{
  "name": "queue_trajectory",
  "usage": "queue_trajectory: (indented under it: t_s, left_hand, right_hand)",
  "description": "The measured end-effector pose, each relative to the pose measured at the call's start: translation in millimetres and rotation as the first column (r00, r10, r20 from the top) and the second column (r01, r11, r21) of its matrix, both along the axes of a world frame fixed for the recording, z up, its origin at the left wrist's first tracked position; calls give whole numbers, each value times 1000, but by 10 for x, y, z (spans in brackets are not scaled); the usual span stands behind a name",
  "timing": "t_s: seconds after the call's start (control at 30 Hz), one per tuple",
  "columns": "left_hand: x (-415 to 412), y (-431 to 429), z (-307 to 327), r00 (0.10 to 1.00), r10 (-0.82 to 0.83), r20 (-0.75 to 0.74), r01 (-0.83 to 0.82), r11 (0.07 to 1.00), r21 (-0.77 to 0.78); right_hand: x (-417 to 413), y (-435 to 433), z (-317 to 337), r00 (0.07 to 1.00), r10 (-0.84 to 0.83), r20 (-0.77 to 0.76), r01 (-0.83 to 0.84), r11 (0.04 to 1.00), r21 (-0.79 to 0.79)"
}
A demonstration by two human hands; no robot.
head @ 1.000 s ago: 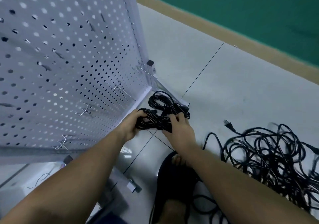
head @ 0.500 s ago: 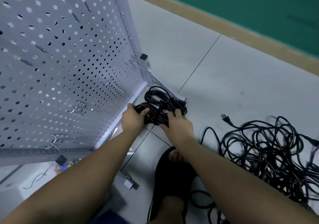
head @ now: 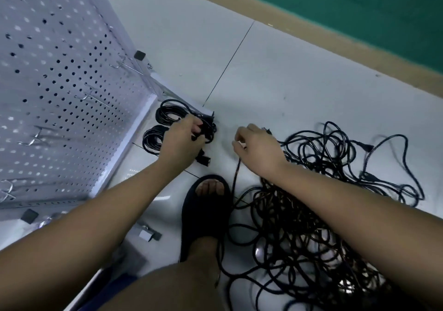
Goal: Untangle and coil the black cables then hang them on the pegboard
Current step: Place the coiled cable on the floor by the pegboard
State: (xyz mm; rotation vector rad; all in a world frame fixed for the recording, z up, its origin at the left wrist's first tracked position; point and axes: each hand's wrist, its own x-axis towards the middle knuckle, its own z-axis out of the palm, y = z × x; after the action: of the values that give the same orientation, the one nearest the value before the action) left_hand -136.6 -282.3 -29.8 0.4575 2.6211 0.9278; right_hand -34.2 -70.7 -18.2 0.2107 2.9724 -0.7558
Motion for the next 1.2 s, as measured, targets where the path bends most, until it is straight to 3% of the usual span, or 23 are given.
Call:
queue_trajectory:
  t_s: [0.2,0.47,0.63,0.73,0.93,1.07,1.2]
  left_hand:
    - [579,688,61,940,-332,81,327,943,67]
    - [1356,1325,73,804,-584,112,566,809,157]
    - [1596,1535,-18,662,-749,5,747,660,78]
    - [1721,1658,-111,547,-837,-19,835,548,-56]
    - [1862,1904,-287,398,-917,-11,887,388,-250]
    - [1880,1914,-410,387,-922,-3,888,373,-268]
    - [1876,1895,-448,407,-913,-24,892,403,-205]
  right_hand:
    - [701,782,308,988,-82,129,81,997,10]
    - [1713,1334,542,968,-1,253,-10,999,42]
    - [2338,1648,534,922,58,383,-102,990,97]
    - [2603,1804,486,877,42,479,-108,988,111]
    - [2663,1759,243,846,42,531,-79,996,46]
    - [2637,1643,40,849,50,526,-130,984,118]
    - [2691,1723,99,888,74,455,-77,997,-12]
